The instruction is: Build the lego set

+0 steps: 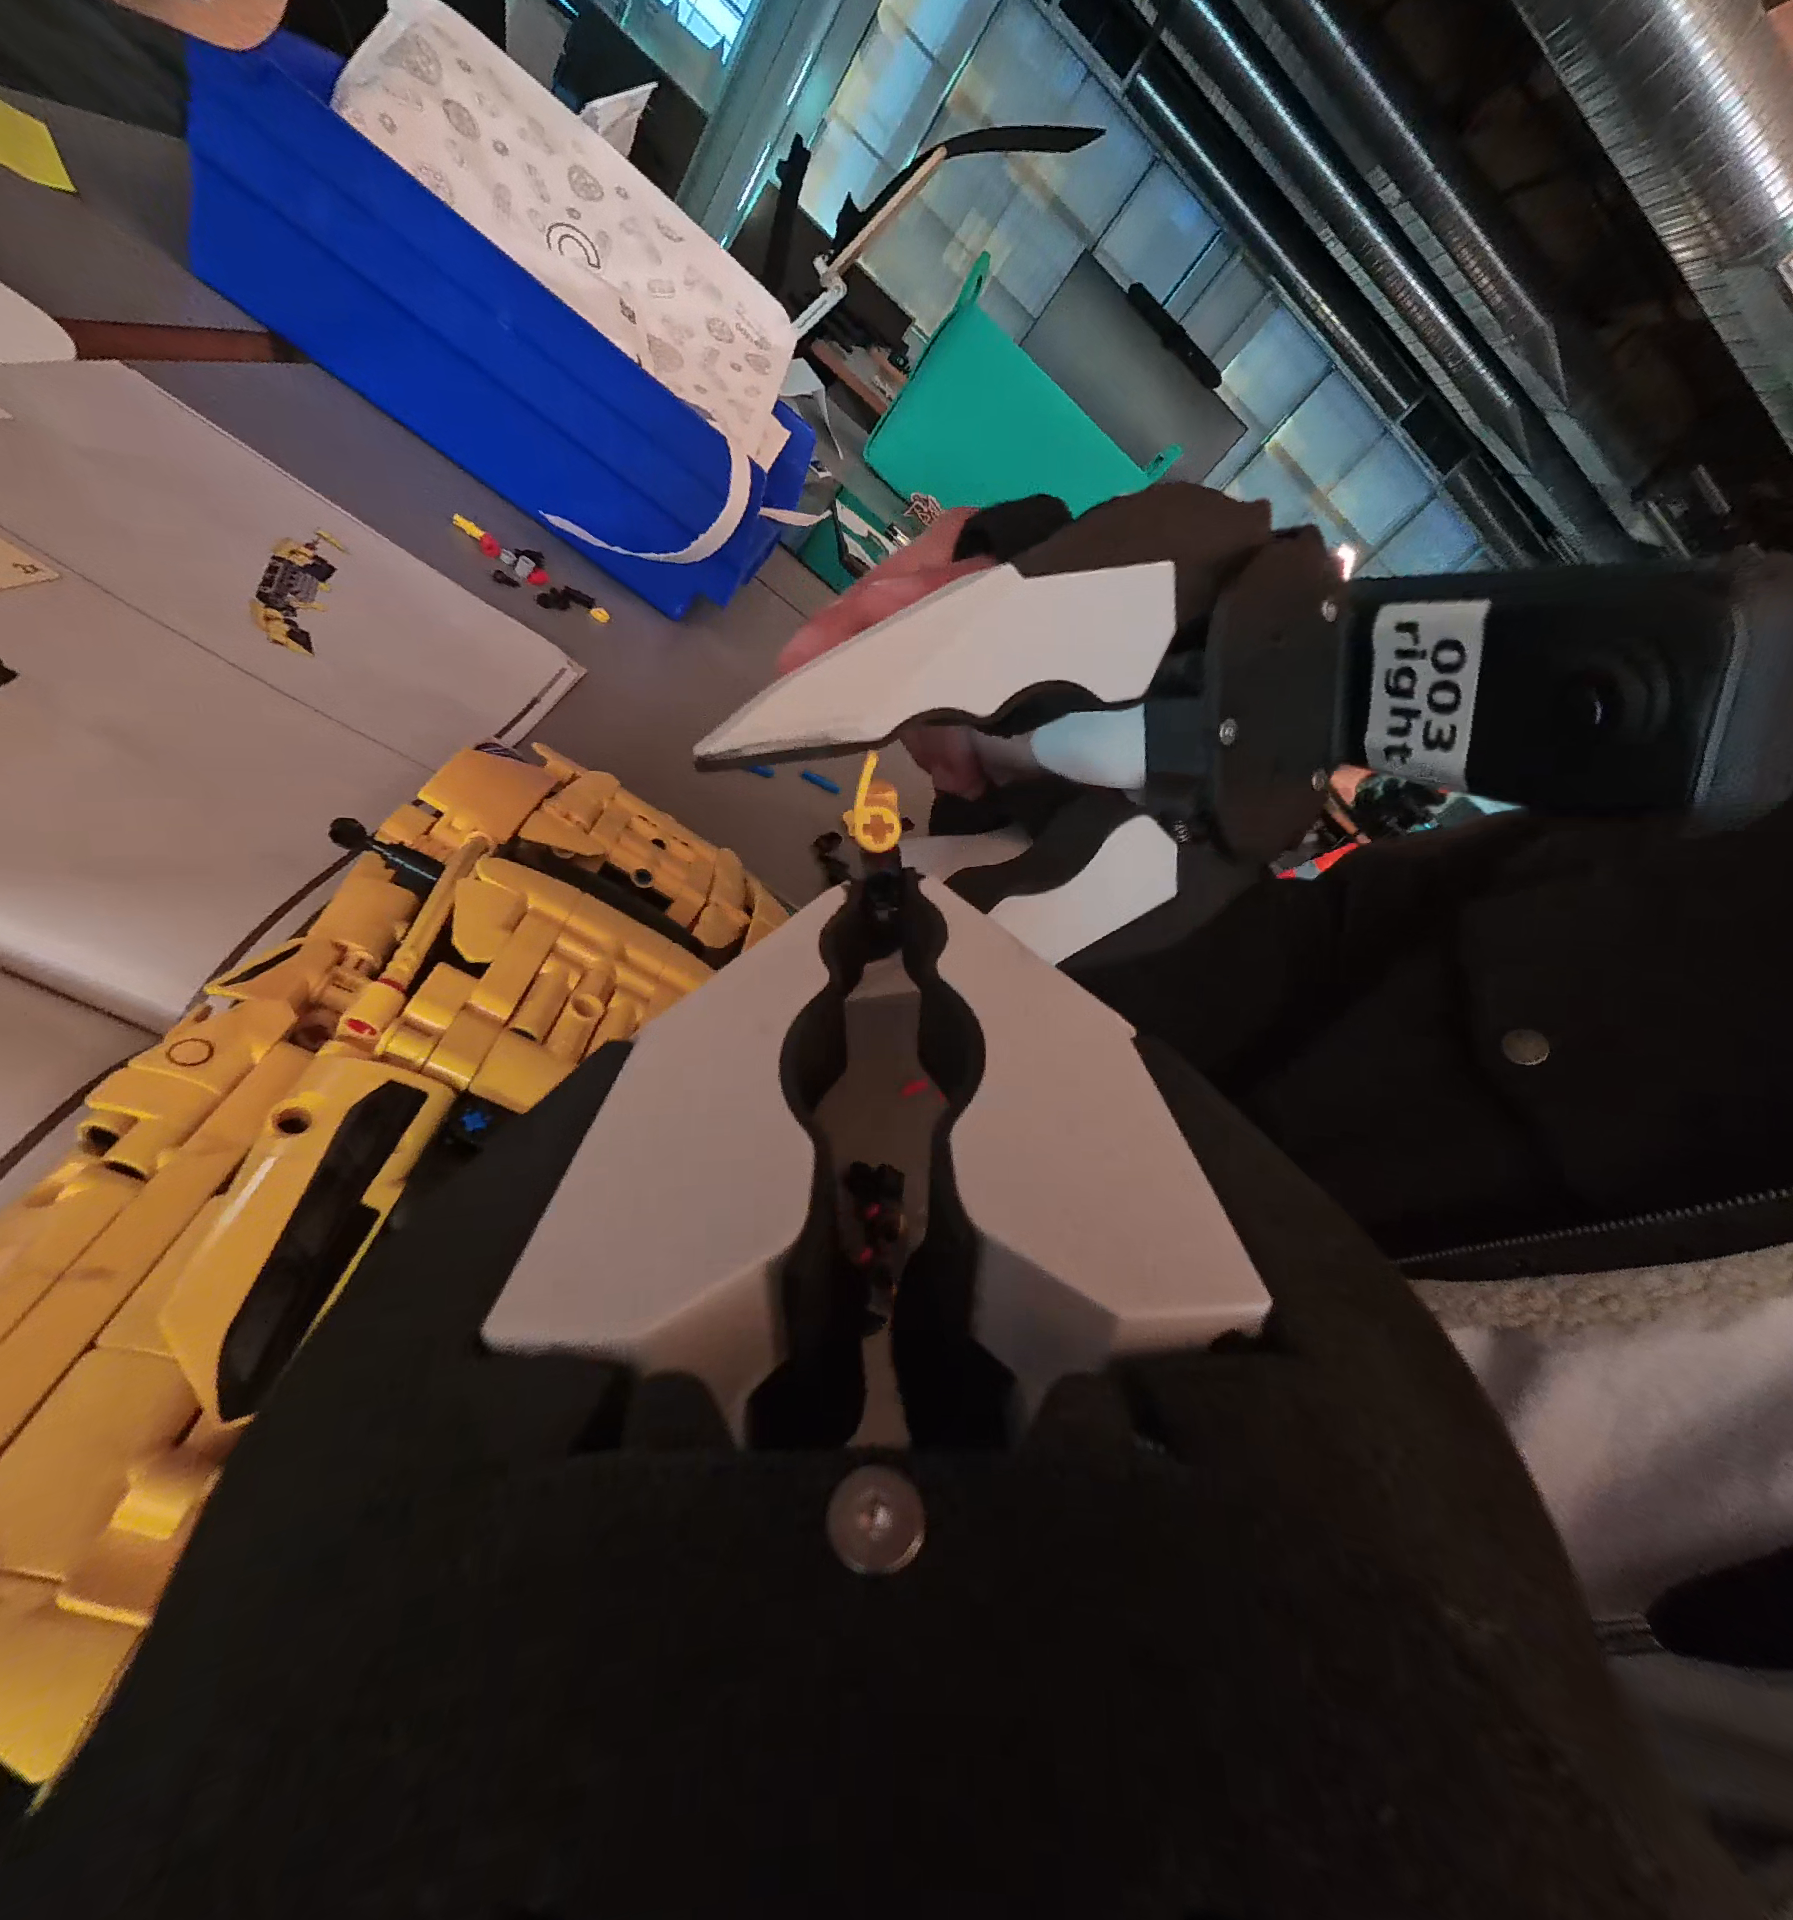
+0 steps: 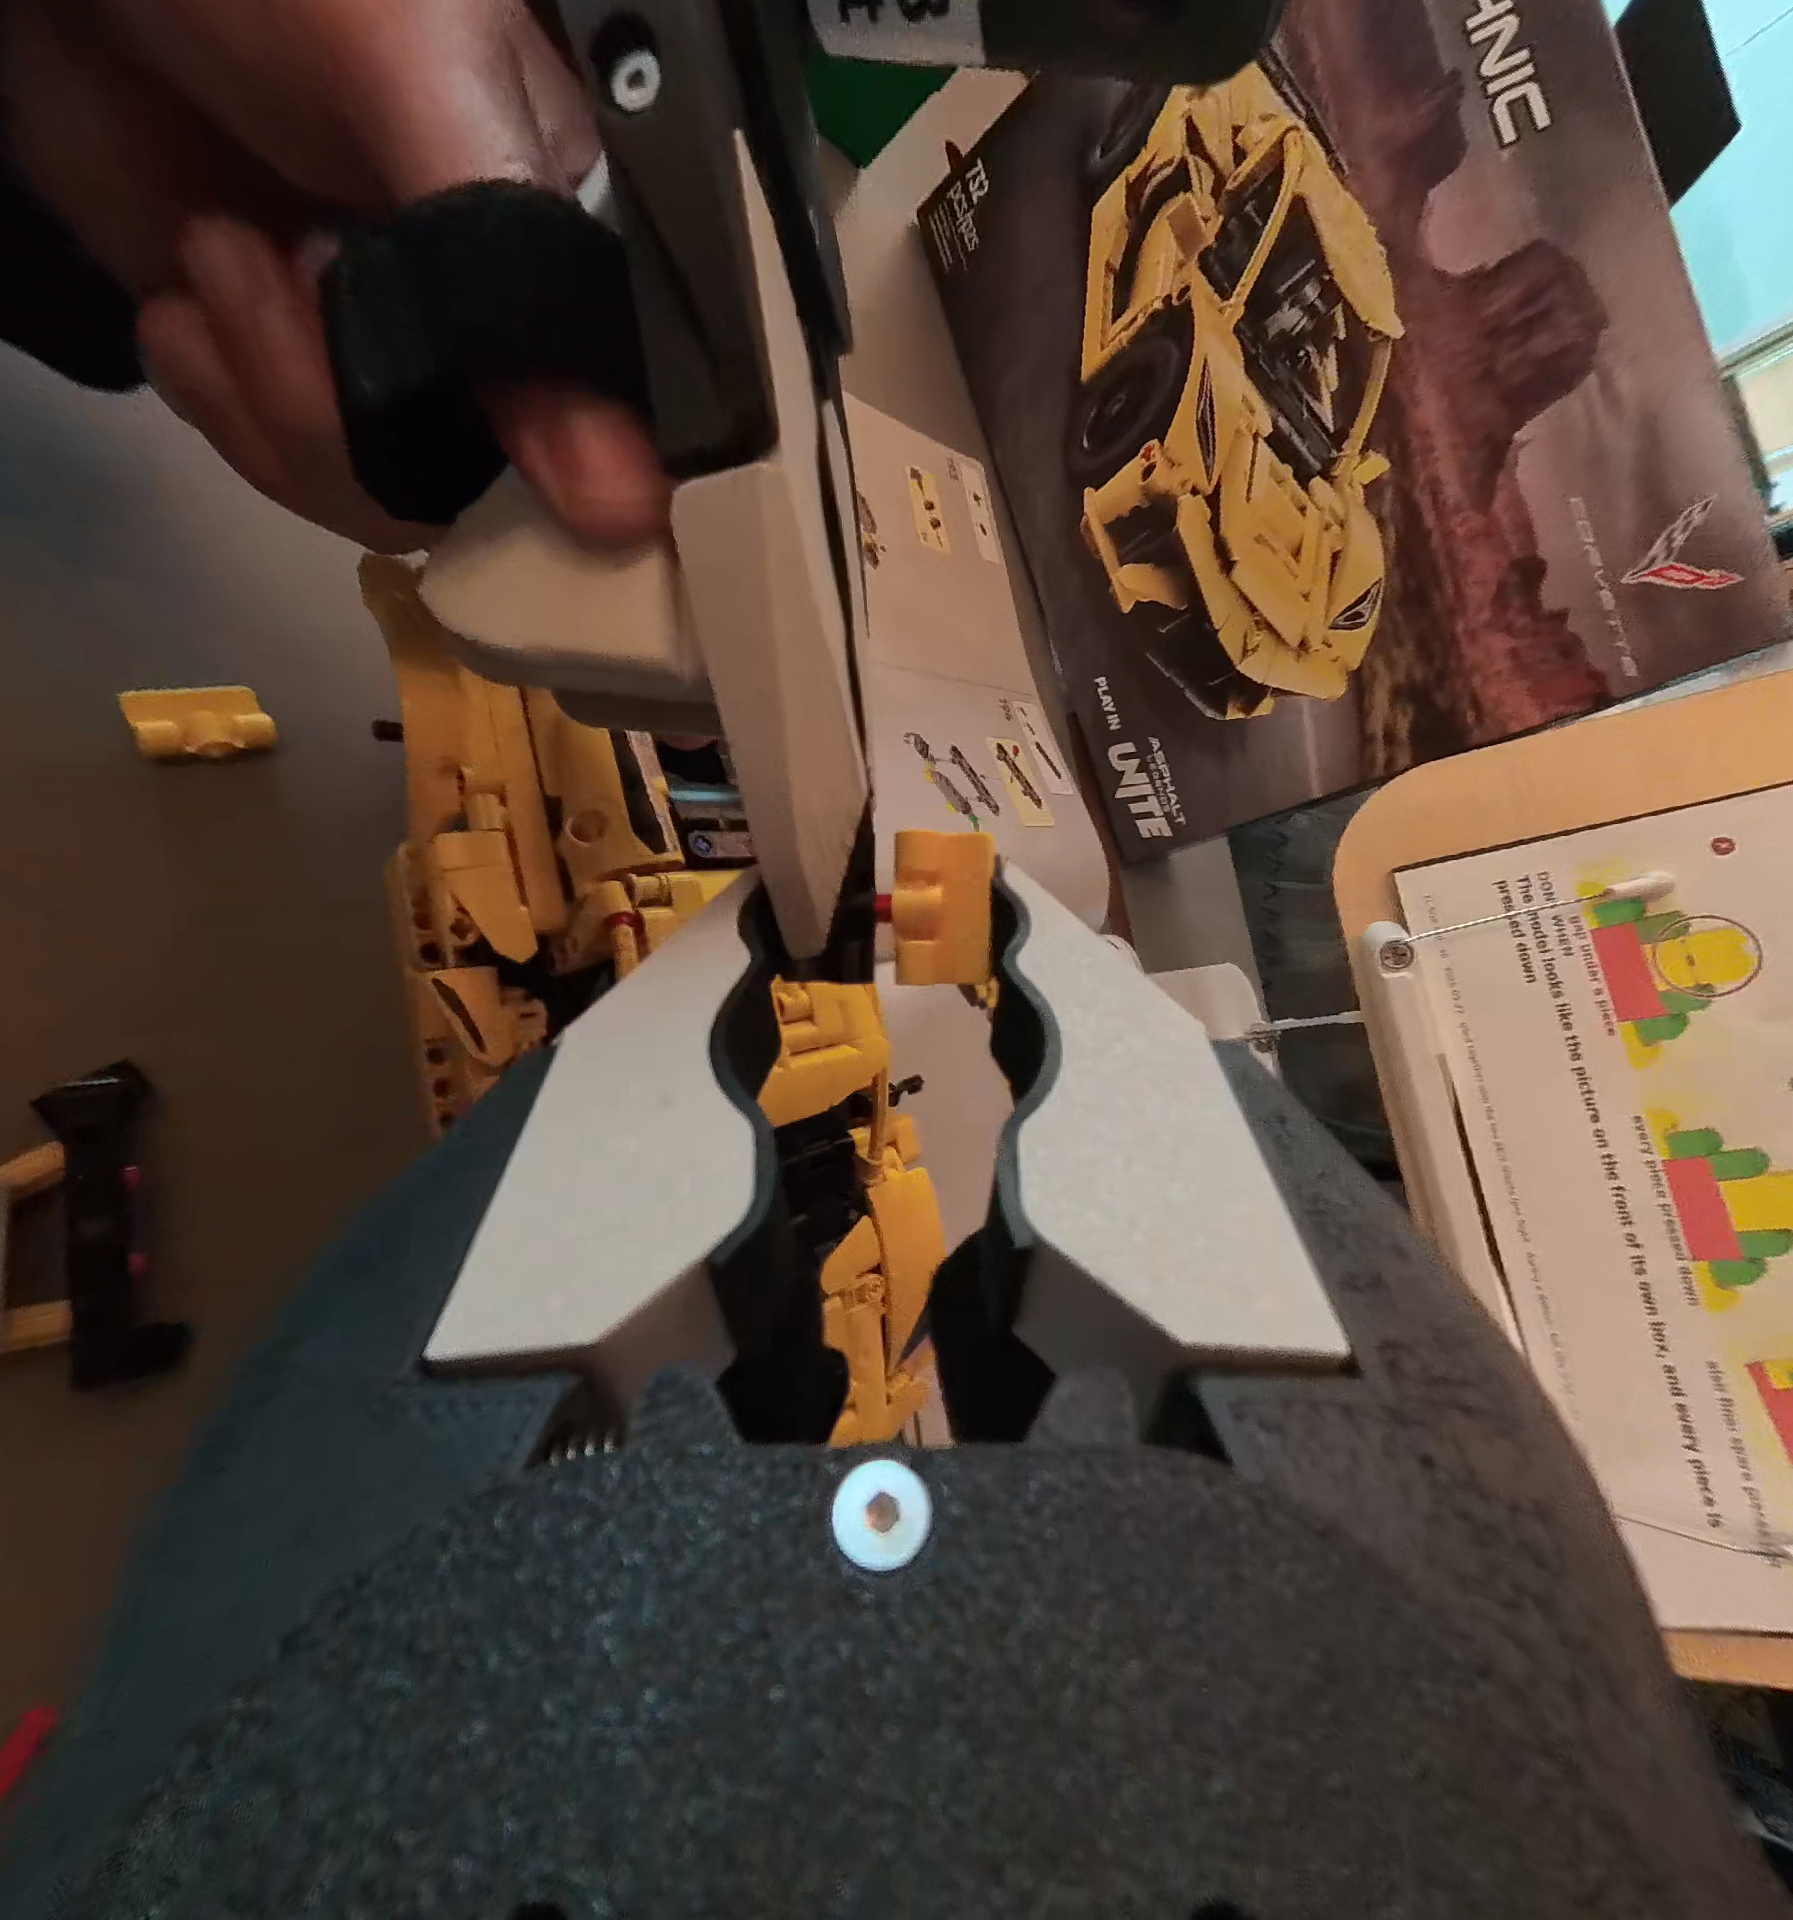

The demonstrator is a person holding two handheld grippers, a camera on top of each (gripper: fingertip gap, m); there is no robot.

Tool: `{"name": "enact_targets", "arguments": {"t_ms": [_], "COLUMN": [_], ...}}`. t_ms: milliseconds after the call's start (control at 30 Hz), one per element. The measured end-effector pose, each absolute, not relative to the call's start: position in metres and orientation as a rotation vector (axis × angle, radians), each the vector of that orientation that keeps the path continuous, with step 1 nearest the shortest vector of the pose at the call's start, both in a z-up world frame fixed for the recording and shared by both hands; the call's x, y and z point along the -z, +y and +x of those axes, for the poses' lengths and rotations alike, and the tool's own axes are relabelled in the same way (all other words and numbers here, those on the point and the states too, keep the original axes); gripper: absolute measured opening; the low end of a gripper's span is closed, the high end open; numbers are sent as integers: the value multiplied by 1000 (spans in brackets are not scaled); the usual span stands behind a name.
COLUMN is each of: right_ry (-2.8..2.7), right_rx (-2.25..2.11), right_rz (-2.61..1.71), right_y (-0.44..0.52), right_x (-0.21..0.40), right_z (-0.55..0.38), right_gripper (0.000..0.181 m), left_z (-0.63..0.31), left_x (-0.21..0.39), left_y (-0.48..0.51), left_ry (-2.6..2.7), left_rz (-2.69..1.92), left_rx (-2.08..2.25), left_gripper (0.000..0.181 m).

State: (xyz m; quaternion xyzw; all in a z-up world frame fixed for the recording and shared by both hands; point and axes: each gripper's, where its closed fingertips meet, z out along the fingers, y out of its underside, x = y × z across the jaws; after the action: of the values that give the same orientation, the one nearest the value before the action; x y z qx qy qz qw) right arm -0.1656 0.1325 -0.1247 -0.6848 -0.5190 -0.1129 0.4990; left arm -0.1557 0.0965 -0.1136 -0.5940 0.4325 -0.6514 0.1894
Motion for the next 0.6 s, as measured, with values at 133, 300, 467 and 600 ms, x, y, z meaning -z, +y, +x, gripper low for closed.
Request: {"name": "enact_targets", "arguments": {"t_ms": [133, 300, 467, 600], "right_ry": [-1263, -1263, -1117, -915], "right_rx": [270, 194, 43, -51], "right_rz": [-1656, -1670, -1721, -1780], "right_y": [131, 130, 133, 140], "right_x": [125, 128, 126, 113], "right_z": [-166, -167, -167, -131], "right_gripper": [34, 33, 47, 65], "left_z": [-156, -155, -156, -165], "left_x": [113, 115, 112, 106], "left_y": [96, 95, 107, 129], "left_ry": [1210, 1222, 1134, 1010], "left_rz": [-1669, -1677, -1676, -1645], "left_rx": [1835, 1816, 1832, 1834], "left_gripper": [6, 5, 5, 5]}}
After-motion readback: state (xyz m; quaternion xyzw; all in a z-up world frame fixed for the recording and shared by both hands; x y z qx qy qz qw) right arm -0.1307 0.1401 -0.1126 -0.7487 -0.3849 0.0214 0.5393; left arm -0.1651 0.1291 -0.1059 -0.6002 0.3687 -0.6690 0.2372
